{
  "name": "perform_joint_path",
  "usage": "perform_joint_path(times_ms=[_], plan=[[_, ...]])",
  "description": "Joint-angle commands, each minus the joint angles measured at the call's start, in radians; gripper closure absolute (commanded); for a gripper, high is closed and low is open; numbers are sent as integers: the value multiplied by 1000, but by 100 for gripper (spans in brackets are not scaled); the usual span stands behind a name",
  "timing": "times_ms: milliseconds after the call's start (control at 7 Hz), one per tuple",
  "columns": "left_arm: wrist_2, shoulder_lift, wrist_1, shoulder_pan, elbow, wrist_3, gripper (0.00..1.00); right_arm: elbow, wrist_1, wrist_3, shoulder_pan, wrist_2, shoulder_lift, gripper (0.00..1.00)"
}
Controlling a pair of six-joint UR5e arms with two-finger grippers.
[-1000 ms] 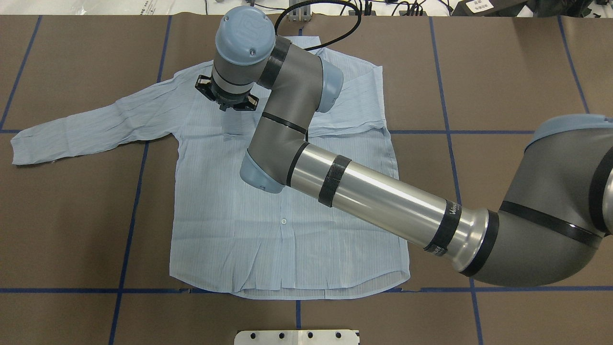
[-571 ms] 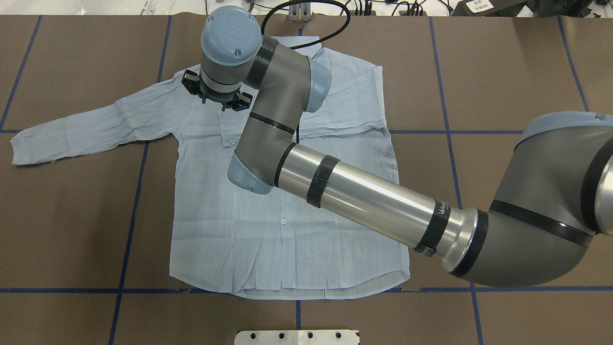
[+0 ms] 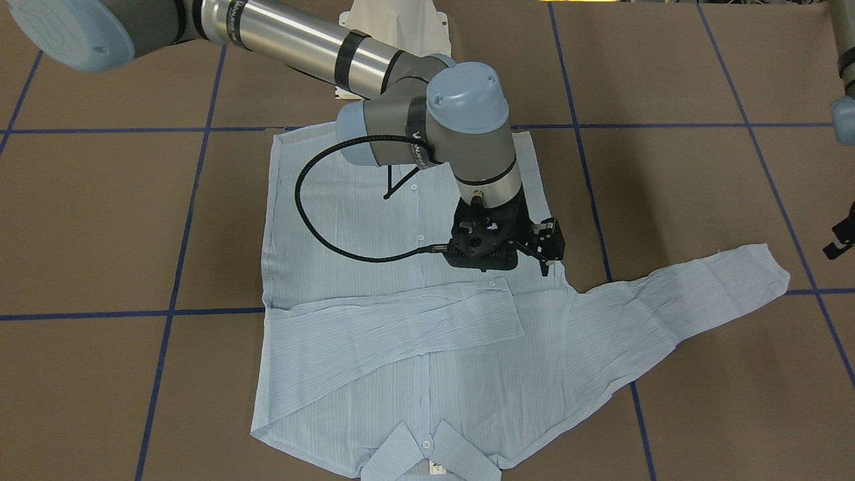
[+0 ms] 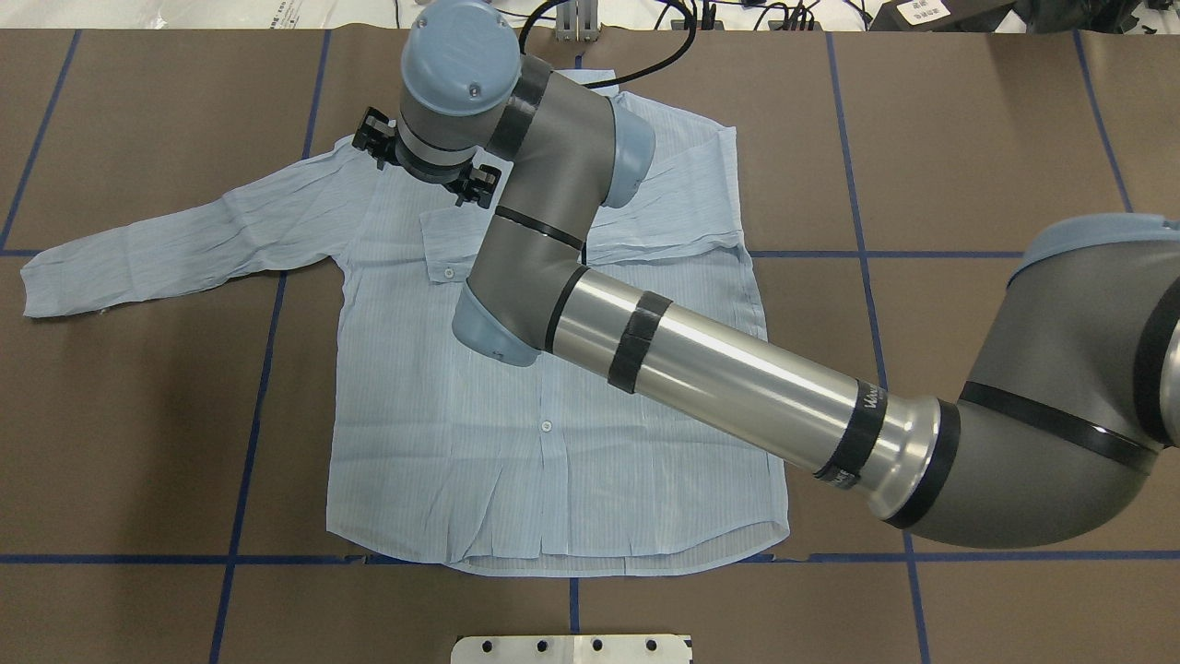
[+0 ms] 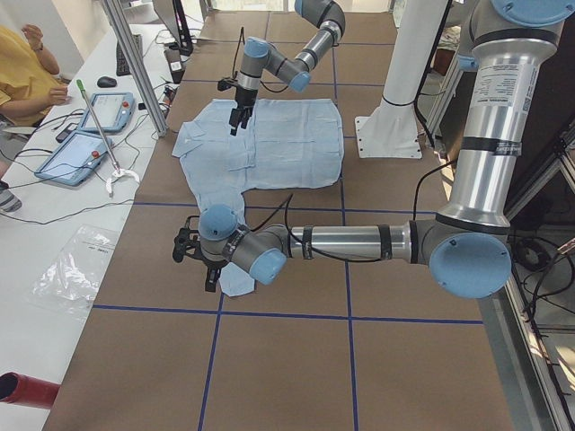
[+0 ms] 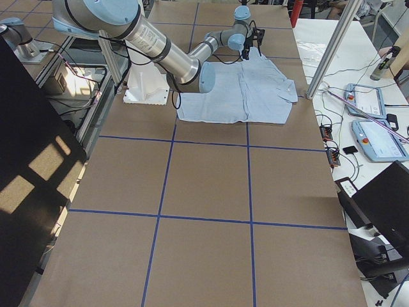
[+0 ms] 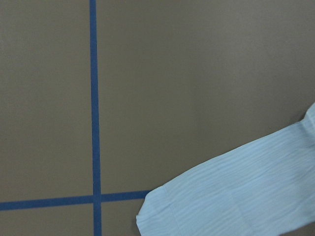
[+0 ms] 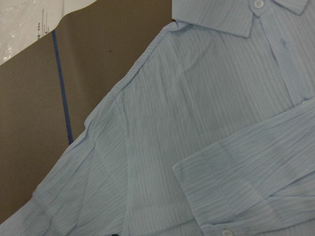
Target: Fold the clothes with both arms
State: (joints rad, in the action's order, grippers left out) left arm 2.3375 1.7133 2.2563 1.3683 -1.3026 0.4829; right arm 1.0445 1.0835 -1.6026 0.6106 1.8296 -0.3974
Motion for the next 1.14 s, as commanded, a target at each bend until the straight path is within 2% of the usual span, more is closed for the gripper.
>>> perform_joint_path(times_ms=[0,429,1000], plan=[[-15,29,148,-41,130,74,12,184,9,-10,21,3,-164,1],[-15,40,163,-109,193,121,28,193,7,-7,24,-1,-207,2],[-15,58,160,-130,244,128,36,230,4,0,24,-1,-247,2]])
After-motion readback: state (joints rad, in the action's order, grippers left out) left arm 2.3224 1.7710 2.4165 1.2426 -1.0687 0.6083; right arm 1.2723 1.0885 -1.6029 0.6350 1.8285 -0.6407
